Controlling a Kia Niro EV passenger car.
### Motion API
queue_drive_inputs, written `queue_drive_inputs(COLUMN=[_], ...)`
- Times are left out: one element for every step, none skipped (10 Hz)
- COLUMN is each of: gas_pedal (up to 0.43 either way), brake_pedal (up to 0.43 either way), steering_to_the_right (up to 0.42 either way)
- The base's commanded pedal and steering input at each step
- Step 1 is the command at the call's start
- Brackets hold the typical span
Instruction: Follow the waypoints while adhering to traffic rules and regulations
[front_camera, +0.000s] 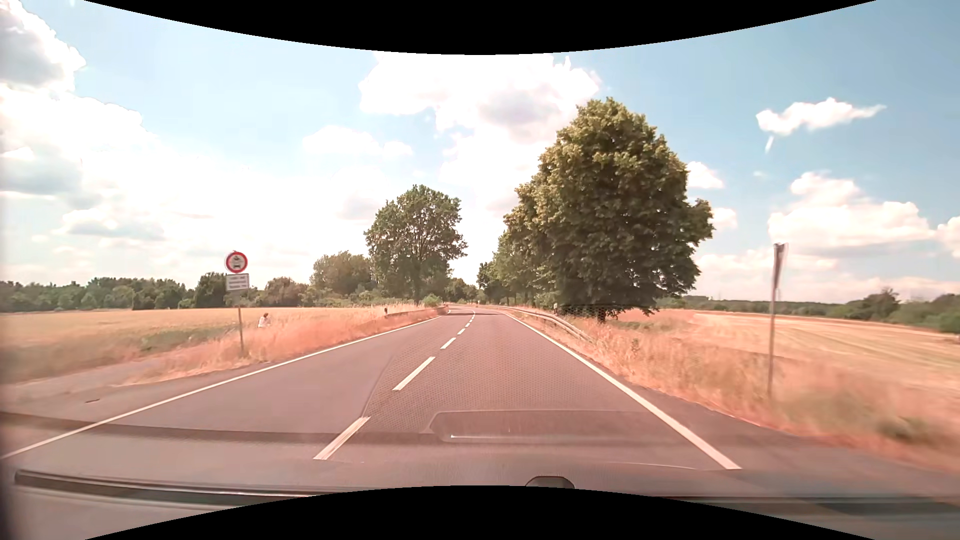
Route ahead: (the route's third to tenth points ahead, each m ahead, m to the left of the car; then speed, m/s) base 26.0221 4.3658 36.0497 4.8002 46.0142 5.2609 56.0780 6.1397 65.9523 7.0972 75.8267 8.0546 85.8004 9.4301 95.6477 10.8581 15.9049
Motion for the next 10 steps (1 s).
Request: queue_drive_inputs(gas_pedal=[0.079, 0.079, 0.079, 0.079, 0.079, 0.079, 0.079, 0.079, 0.079, 0.079], brake_pedal=[0.0, 0.0, 0.0, 0.0, 0.0, 0.0, 0.0, 0.0, 0.0, 0.0], steering_to_the_right=[-0.011, -0.011, -0.011, -0.011, -0.011, -0.011, -0.011, -0.011, -0.011, -0.011])
